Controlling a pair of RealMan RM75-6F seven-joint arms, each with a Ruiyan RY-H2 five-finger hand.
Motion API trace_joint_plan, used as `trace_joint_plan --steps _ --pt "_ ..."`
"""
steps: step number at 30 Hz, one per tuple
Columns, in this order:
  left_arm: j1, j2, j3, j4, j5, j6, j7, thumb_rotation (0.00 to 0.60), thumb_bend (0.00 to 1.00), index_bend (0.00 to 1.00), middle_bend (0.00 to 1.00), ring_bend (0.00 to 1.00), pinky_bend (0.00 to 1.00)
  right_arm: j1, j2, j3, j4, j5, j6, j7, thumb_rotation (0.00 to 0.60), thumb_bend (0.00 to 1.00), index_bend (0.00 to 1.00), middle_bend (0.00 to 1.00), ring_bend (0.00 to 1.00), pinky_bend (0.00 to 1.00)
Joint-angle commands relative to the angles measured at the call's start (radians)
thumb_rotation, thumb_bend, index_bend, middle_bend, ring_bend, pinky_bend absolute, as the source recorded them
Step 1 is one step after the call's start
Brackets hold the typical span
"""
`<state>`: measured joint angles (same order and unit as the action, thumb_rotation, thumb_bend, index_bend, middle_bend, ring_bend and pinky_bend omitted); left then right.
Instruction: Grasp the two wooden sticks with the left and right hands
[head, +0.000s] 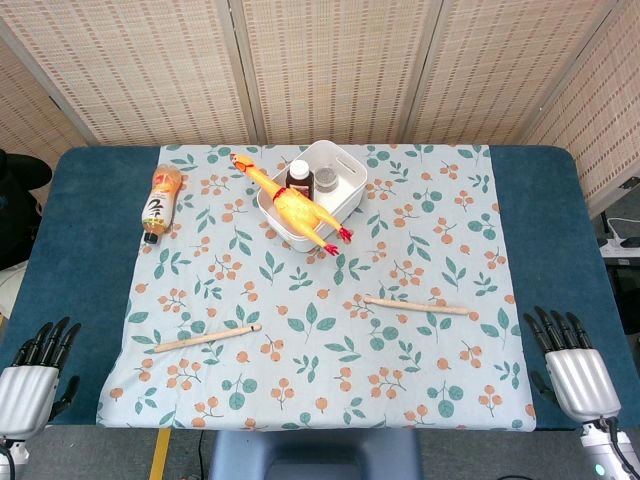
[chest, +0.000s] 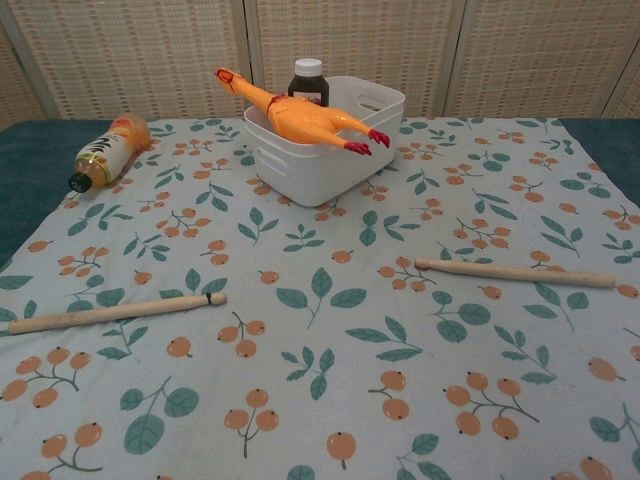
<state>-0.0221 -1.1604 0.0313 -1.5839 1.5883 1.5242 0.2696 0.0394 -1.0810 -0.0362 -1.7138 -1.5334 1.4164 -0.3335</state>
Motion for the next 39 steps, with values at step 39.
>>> trace_joint_plan --steps 39 --pt "-0.222 -0.454 -0.063 0.295 -0.095 -0.304 0.234 0.6 0.42 0.33 0.39 0.16 0.16 0.018 0.006 0.025 -0.017 0.013 -0.007 0.017 0.6 0.26 0.0 0.0 0.0 0.0"
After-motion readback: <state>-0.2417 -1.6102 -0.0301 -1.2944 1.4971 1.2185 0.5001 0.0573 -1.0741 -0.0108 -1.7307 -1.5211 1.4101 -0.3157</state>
